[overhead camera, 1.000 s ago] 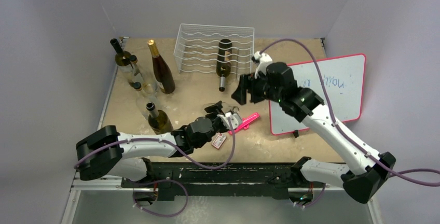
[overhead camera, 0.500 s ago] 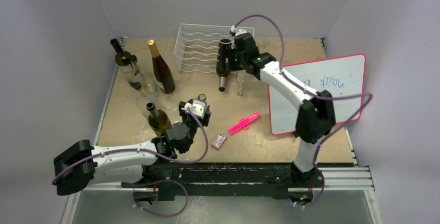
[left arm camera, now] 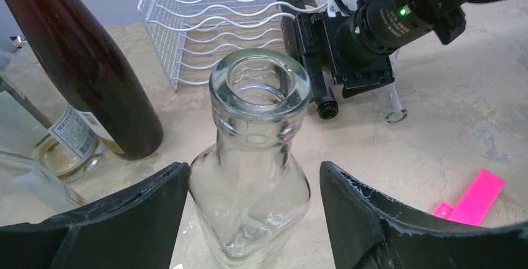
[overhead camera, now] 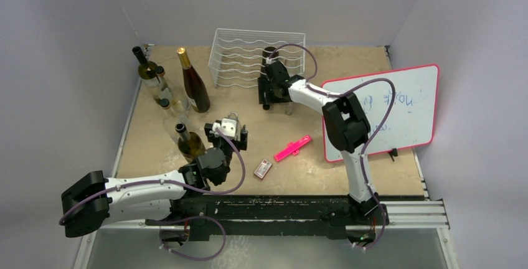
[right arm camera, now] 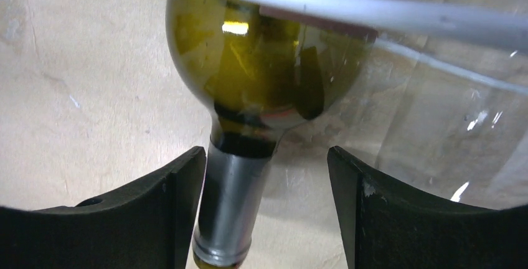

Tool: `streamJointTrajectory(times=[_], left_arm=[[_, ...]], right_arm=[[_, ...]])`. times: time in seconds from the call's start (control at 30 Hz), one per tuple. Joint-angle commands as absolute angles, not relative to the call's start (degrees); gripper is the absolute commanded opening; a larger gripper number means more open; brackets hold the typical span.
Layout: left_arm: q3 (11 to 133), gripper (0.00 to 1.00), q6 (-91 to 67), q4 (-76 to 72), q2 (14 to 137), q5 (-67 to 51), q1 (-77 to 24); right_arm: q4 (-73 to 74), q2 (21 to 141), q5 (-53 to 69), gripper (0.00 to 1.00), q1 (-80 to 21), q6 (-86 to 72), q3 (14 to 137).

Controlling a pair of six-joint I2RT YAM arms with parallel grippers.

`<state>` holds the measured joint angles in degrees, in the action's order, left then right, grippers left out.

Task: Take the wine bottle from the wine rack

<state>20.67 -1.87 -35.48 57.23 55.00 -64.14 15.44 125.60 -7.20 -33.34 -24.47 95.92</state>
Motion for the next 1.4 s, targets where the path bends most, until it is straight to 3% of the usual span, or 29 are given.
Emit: streamJointTrajectory(times=[0.0, 0.13, 0.27, 0.4, 0.7, 1.17, 1.37], left_arm=[[22.36, 0.76, -3.20, -35.89, 55.55, 55.66, -63.94], [24.76, 0.79, -3.38, -31.33, 54.97, 53.90, -63.98], [26.55, 0.81, -4.14, -28.40, 53.42, 52.23, -63.98], [28.40, 0.88, -5.11, -26.02, 51.42, 51.24, -63.98], [31.64, 0.89, -6.45, -19.89, 46.98, 52.40, -63.98], [48.94, 0.90, -3.51, -8.72, 46.45, 49.34, -63.98], [54.87, 0.94, 2.81, -8.46, 49.33, 41.43, -63.99]], right_arm=[[11.68, 126.11, -10.68, 0.74, -34.26, -26.70, 99.55], [10.34, 126.05, -11.59, 0.72, -34.75, -28.02, 98.70], [7.70, 124.98, -10.94, 0.61, -35.07, -28.39, 95.99], [7.83, 124.83, -10.47, 0.54, -35.22, -28.54, 95.10], [7.16, 123.09, -9.62, 0.40, -36.00, -28.34, 93.10], [6.70, 111.97, -6.54, 0.00, -40.70, -27.64, 82.51], [7.20, 102.34, -2.90, 0.00, -43.08, -28.97, 73.71]])
